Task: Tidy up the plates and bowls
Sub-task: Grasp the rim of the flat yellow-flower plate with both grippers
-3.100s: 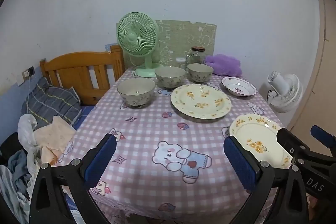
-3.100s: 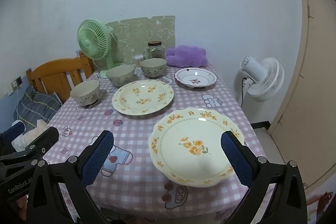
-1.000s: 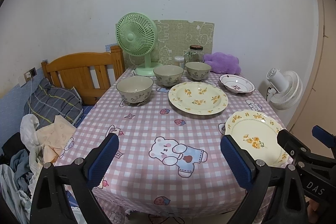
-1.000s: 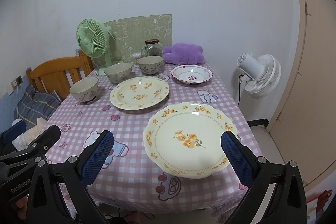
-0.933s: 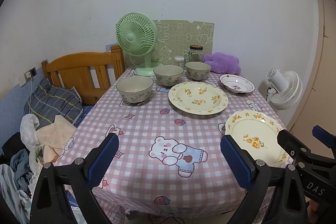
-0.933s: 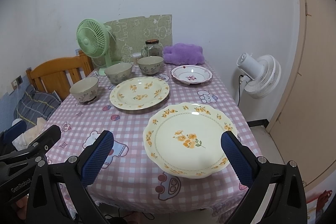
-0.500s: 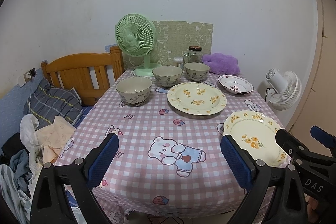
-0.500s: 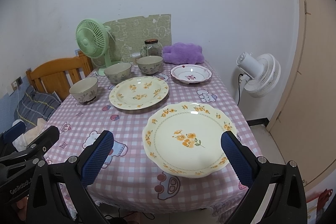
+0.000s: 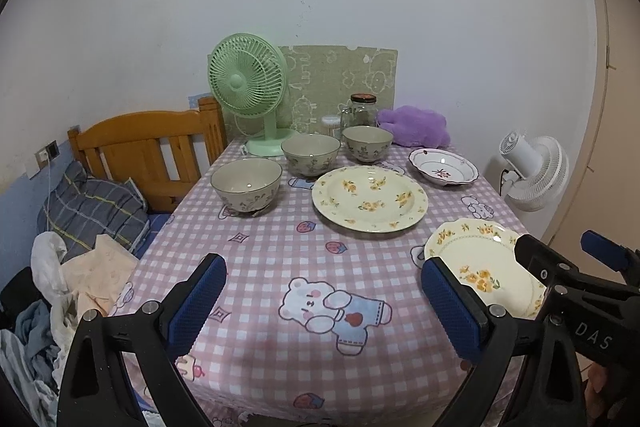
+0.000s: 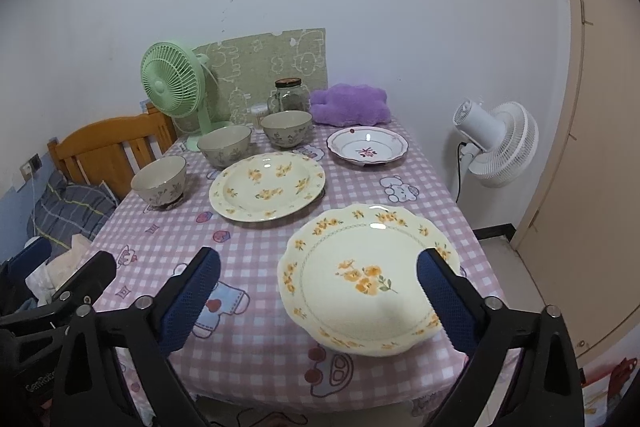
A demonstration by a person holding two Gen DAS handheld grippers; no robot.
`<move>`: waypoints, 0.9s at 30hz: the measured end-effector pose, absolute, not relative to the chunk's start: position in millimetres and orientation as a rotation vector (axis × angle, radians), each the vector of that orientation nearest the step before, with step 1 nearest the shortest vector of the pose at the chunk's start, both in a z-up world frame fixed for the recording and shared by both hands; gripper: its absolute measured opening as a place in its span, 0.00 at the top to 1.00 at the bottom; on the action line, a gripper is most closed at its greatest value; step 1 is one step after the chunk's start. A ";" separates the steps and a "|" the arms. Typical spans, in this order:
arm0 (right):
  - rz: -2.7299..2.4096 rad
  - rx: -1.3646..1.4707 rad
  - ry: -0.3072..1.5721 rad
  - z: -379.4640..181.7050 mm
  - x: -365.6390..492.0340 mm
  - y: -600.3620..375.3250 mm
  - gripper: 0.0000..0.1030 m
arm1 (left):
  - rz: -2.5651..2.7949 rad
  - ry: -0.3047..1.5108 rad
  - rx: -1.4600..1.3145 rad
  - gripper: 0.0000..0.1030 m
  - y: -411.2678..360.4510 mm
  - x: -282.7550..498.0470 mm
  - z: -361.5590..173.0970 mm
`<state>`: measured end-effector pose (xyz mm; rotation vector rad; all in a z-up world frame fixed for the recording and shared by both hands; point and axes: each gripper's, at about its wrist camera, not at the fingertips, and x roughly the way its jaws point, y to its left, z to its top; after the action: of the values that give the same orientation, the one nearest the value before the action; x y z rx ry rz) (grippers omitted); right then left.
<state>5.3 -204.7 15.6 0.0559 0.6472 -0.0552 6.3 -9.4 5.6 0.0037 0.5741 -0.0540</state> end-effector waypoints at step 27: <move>-0.197 0.099 0.846 -29.8 100.8 -303.9 0.09 | -0.159 0.798 0.034 0.10 -120.7 121.1 -42.9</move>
<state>100.8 -303.9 -29.8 0.0993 0.8461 -0.1970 121.1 -120.7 -42.9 0.0336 0.7983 -0.1590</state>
